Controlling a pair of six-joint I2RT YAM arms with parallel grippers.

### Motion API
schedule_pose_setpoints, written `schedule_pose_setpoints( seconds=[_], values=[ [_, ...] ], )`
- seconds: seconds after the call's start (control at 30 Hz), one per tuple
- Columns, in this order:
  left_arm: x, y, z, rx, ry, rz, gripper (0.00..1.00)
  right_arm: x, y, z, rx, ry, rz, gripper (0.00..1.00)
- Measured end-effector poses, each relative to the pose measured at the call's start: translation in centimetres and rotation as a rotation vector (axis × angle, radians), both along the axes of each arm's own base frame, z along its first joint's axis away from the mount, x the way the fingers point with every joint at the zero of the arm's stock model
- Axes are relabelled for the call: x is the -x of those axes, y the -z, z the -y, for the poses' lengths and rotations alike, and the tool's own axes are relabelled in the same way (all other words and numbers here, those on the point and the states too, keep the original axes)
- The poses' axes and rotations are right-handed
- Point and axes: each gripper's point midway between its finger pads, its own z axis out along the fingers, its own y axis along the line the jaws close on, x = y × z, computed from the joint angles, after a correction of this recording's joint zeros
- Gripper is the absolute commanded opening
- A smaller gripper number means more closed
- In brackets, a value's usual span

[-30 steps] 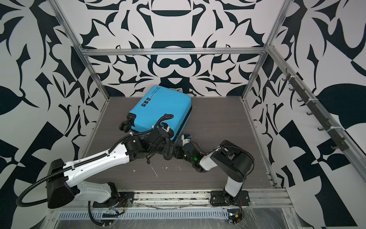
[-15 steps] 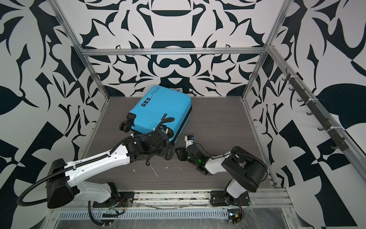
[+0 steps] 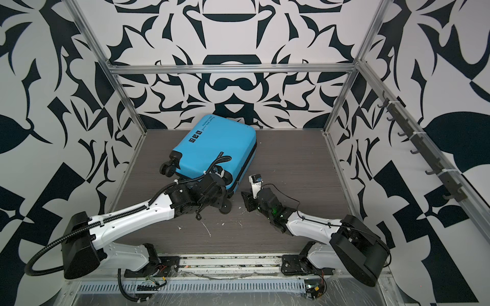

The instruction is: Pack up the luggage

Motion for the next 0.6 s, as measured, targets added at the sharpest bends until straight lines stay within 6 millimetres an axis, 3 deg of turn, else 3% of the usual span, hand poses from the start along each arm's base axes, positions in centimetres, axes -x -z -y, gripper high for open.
schedule_pose_setpoints(
  seconds=[0.17, 0.47, 0.6],
  values=[
    [-0.1, 0.8, -0.2, -0.001, -0.003, 0.002, 0.39, 0.2, 0.3, -0.2, 0.093, -0.083, 0.048, 0.40],
    [-0.2, 0.5, -1.3, 0.082, -0.013, 0.028, 0.05, 0.6, 0.5, -2.1, 0.120, -0.267, 0.115, 0.40],
    [0.0, 0.4, -3.0, 0.075, -0.025, 0.037, 0.00, 0.0, 1.1, -2.8, 0.121, -0.311, 0.111, 0.40]
  ],
)
